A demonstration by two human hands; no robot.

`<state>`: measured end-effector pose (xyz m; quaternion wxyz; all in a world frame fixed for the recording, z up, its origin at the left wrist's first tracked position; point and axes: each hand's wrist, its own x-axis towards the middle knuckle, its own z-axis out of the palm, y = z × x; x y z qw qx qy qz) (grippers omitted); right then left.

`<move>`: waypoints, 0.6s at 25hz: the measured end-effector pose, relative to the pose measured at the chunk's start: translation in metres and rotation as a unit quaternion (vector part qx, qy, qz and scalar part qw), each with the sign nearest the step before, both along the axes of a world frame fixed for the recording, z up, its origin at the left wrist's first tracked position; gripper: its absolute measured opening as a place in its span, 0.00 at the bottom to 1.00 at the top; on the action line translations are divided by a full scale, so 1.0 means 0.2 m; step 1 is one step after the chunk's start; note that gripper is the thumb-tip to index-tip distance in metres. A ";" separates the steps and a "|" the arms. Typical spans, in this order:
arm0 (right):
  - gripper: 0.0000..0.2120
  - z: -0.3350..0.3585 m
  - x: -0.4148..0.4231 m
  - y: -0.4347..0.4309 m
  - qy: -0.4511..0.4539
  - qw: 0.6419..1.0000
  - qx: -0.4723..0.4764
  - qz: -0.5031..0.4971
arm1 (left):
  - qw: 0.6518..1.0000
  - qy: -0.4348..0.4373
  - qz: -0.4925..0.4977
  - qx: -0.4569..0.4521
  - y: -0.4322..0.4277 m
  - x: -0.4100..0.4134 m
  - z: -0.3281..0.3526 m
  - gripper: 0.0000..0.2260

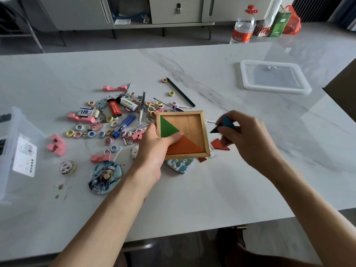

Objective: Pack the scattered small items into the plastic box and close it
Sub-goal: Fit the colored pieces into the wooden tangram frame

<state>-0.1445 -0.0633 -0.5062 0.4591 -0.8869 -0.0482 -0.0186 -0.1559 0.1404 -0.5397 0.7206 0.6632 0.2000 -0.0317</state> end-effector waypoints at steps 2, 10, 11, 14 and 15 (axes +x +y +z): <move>0.08 0.01 -0.01 0.04 -0.006 0.998 0.002 0.060 | 1.000 -0.002 -0.016 -0.012 -0.01 0.00 -0.01 0.15; 0.07 -0.03 -0.02 0.06 -0.080 0.968 -0.155 0.180 | 0.997 -0.022 -0.071 -0.012 -0.01 0.00 -0.03 0.16; 0.06 -0.03 -0.02 0.06 -0.078 0.968 -0.153 0.183 | 0.997 -0.020 -0.070 -0.015 -0.01 0.00 -0.03 0.15; 0.05 -0.02 -0.02 0.06 -0.098 0.971 -0.124 0.182 | 0.997 -0.019 -0.065 -0.029 0.00 0.00 -0.03 0.15; 0.06 -0.02 -0.01 0.06 -0.107 0.975 -0.108 0.164 | 0.997 -0.018 -0.066 -0.032 0.00 0.01 -0.03 0.14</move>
